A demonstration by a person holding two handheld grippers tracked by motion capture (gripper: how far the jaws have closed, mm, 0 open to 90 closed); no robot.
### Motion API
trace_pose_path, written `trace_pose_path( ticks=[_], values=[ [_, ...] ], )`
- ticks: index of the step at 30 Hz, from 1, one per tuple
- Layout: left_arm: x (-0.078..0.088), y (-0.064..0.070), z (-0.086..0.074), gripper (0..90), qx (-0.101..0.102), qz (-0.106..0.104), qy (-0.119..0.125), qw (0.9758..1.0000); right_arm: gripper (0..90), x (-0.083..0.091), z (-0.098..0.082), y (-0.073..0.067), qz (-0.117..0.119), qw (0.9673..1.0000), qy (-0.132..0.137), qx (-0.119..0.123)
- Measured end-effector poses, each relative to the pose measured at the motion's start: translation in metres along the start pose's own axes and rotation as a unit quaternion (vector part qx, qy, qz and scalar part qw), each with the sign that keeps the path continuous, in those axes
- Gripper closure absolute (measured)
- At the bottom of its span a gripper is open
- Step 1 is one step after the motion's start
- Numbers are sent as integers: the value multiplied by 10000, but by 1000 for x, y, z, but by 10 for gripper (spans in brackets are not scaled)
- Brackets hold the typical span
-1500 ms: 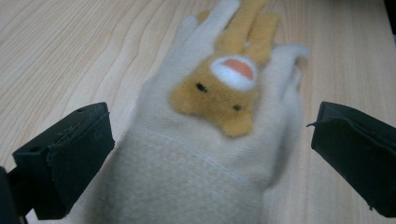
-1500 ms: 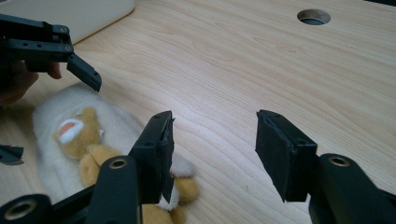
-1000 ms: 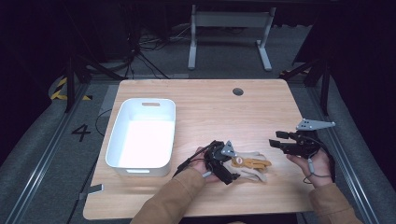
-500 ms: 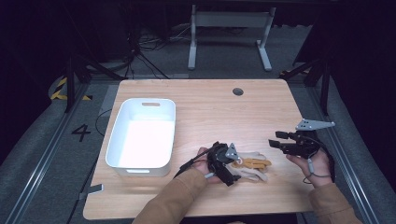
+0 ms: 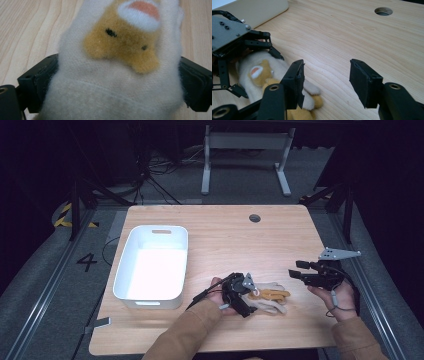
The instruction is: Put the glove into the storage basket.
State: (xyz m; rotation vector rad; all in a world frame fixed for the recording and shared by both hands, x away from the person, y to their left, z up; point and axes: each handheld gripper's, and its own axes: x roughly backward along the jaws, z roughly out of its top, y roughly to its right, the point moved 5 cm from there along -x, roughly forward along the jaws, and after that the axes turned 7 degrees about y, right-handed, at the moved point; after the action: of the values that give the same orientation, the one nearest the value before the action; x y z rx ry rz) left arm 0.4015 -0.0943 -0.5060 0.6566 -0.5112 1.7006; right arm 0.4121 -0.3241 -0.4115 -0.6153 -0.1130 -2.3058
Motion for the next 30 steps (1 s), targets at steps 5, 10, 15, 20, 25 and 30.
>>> trace_pose_path(
  ticks=[5, 10, 15, 20, 25, 30],
  values=[
    [2, 0, 1, 118, 13, 41, -59, 10000, 458, -2, 0, -2, 35, 10000, -14, 31],
    [5, 1, 3, 233, 33, 68, -76, 9999, 456, -2, -1, -2, 52, 10000, -7, 37],
    [9, 1, 4, 445, -3, 50, -81, 10000, 454, -1, 0, -2, 52, 10000, 14, 26],
    [11, 2, 4, 583, 52, 6, -112, 9999, 453, -1, 0, -3, 59, 10000, 23, 45],
    [11, 1, 5, 640, 192, -28, -119, 9997, 453, -1, 0, -3, 62, 10000, 34, 44],
    [12, 4, 7, 667, 98, 67, -191, 9997, 452, 0, 1, -2, 50, 10000, 60, 58]
  ],
)
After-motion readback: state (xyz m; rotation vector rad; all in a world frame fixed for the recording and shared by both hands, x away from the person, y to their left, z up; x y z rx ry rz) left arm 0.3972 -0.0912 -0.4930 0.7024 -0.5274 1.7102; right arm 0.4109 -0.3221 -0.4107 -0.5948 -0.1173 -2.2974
